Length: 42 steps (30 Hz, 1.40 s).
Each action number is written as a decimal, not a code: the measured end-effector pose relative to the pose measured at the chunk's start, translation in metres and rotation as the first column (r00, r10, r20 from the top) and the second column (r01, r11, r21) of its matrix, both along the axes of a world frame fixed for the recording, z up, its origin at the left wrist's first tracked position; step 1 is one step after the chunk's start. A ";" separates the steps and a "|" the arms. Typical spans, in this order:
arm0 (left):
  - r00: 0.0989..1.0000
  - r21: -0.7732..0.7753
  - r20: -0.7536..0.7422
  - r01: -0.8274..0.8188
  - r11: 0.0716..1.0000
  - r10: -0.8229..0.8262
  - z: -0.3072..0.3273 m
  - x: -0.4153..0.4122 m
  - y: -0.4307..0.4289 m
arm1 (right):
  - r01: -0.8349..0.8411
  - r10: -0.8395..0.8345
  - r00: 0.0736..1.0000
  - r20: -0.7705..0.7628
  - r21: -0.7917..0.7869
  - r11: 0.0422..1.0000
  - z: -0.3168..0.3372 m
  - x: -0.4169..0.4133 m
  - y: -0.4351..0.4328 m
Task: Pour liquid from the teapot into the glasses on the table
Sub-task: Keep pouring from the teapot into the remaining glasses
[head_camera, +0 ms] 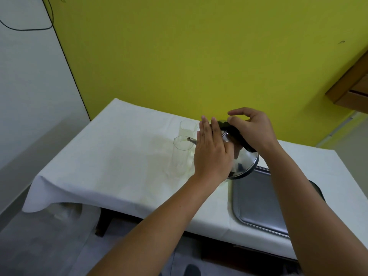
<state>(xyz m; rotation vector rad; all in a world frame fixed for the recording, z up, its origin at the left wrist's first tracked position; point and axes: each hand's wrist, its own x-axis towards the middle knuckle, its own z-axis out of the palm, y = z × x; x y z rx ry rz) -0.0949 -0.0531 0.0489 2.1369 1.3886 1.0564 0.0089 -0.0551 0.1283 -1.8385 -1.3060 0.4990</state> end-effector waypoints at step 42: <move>0.987 -0.121 0.021 -0.156 0.980 0.160 0.008 0.049 0.003 | -0.321 0.316 0.937 -0.145 -0.008 0.947 0.000 0.059 0.028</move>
